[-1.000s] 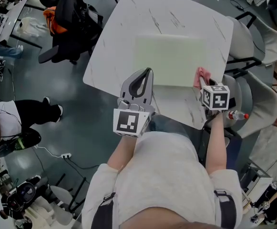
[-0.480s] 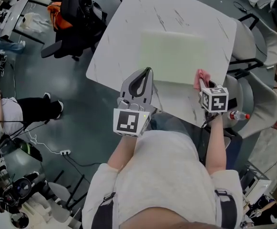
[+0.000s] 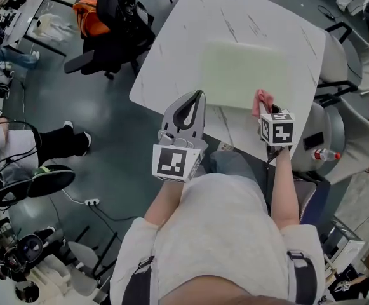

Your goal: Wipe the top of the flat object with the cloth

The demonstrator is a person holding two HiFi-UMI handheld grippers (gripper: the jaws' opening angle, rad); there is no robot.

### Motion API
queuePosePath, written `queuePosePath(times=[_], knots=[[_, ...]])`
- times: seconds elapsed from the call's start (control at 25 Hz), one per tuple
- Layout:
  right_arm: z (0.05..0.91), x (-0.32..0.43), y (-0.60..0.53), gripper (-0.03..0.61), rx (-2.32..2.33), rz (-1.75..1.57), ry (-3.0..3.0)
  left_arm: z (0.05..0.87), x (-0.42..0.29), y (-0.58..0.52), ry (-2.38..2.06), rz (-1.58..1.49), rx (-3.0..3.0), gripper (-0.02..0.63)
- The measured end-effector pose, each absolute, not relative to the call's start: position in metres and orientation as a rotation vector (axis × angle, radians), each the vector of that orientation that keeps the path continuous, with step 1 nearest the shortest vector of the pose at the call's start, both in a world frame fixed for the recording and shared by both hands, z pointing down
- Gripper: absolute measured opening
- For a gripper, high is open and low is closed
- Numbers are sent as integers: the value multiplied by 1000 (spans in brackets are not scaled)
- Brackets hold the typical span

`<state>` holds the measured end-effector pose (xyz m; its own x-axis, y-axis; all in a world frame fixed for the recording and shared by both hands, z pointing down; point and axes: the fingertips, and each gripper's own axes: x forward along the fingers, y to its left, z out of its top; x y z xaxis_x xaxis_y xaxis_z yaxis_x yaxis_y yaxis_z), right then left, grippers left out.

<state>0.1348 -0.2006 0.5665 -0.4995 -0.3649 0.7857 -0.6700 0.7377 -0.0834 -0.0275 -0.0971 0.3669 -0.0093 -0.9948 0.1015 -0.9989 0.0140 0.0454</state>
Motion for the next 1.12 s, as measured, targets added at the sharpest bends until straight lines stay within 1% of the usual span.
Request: queuePosePath(times=[0.64,1.12], knots=[[567,18,-153,32,750,449,-2160,361,-122,-32,-2244,73,2047,12],[565,-62,-142,32,776,459,-2178,362,-178,5,-2280,104,2000,12]])
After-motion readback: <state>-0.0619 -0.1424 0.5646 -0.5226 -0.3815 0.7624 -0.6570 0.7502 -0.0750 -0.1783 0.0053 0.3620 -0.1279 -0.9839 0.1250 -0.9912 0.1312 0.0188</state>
